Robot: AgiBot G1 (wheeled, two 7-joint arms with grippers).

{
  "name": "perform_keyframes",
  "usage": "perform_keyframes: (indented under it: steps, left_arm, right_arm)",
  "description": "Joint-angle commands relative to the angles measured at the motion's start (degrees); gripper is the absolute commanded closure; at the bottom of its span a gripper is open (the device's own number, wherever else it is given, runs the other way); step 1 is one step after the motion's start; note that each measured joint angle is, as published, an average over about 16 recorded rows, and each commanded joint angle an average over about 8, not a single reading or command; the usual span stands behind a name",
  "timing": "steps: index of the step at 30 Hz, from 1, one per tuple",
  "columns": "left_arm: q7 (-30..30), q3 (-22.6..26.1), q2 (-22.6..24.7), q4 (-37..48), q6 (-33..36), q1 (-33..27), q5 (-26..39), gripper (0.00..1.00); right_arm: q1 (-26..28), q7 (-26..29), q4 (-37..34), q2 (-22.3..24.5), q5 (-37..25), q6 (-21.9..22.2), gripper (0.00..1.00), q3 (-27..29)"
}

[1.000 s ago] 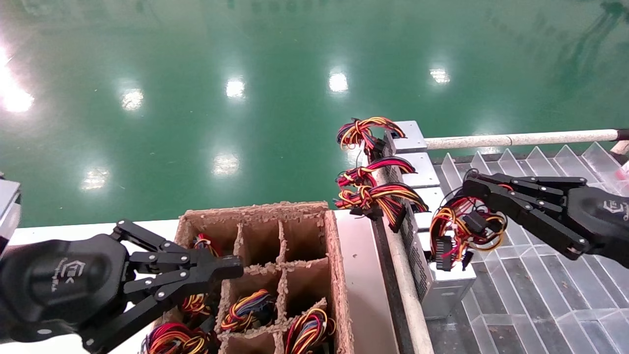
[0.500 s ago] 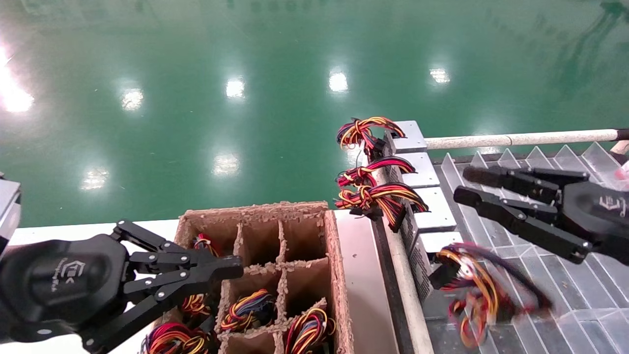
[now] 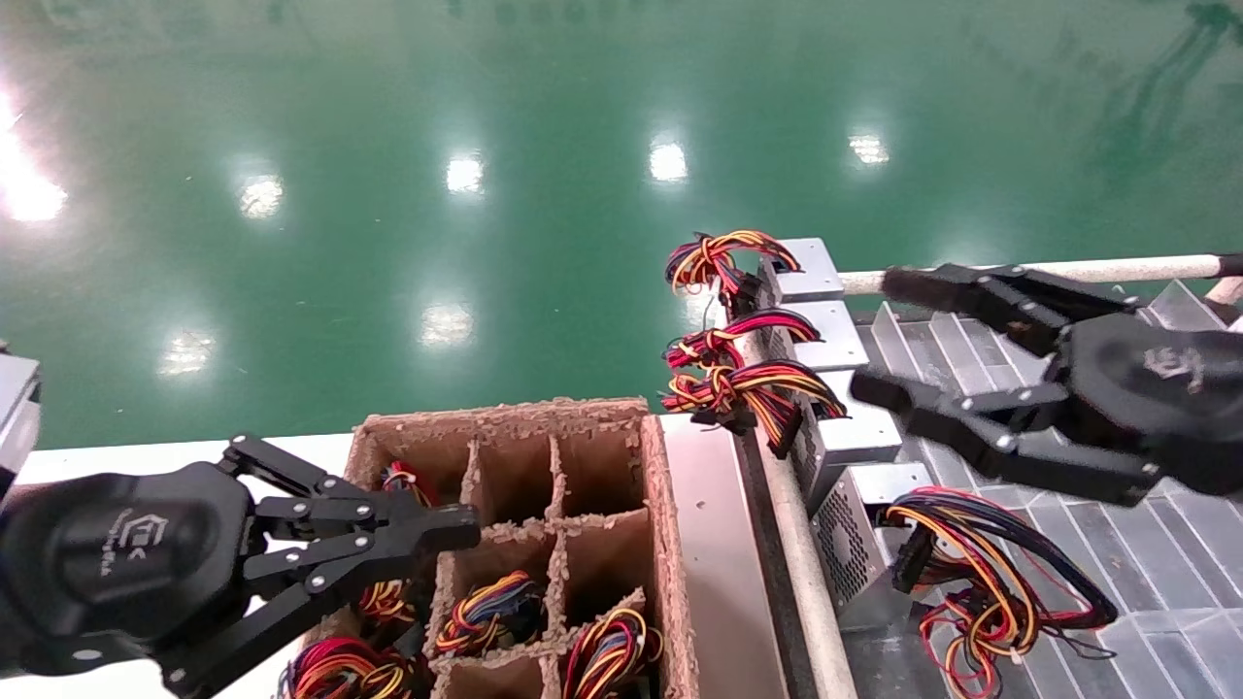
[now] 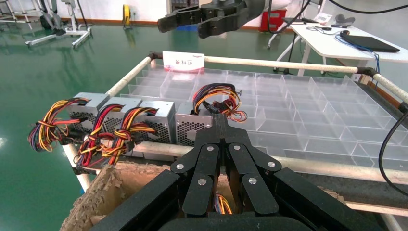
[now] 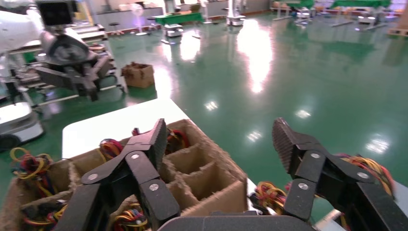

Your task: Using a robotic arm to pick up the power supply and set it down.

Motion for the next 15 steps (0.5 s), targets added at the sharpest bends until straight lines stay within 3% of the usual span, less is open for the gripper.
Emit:
perform_keyframes:
  steps: [1, 5, 13, 15]
  left_arm:
    - [0.0, 0.0, 0.0, 0.0, 0.0, 0.0, 0.0, 1.0]
    - [0.0, 0.0, 0.0, 0.0, 0.0, 0.0, 0.0, 1.0]
    - [0.0, 0.0, 0.0, 0.0, 0.0, 0.0, 0.0, 0.0]
    - [0.0, 0.0, 0.0, 0.0, 0.0, 0.0, 0.0, 0.0]
  right_arm:
    - [-0.7, 0.5, 0.4, -0.4, -0.9, -0.3, 0.0, 1.4]
    - [-2.7, 2.1, 1.3, -1.6, -3.5, -1.2, 0.0, 5.4]
    - [-6.7, 5.3, 3.0, -4.1, -8.7, -3.0, 0.0, 13.5]
    - [-7.7, 6.1, 3.5, -4.7, -10.0, -3.5, 0.0, 15.5]
